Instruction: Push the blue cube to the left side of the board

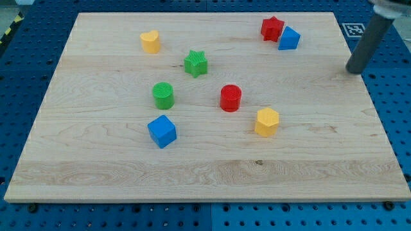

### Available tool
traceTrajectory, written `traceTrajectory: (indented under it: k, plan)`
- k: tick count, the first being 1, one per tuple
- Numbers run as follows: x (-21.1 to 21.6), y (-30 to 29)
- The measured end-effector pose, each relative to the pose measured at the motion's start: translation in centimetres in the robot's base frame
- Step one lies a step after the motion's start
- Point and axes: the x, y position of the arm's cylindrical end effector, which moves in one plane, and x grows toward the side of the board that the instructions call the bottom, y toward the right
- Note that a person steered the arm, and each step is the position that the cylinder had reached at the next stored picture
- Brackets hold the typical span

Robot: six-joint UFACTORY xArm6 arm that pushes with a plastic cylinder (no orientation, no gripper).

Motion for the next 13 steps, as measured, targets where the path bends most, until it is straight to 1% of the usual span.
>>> traceTrajectory:
  k: [1, 2, 3, 4, 5, 6, 7, 8, 9, 10, 11, 12, 13]
  plan:
    - [5.5, -3.7]
    - [12.3, -6.9]
    - [17.5, -10.0]
    - [17.2, -20.2]
    - [12.6, -27.5]
    - [10.7, -28.7]
    - [12.6, -30.7]
    - [14.5, -34.9]
    - [14.6, -36.0]
    - [12.3, -36.0]
    - [10.9, -36.1]
    - [12.2, -37.6]
    - [13.3, -40.6]
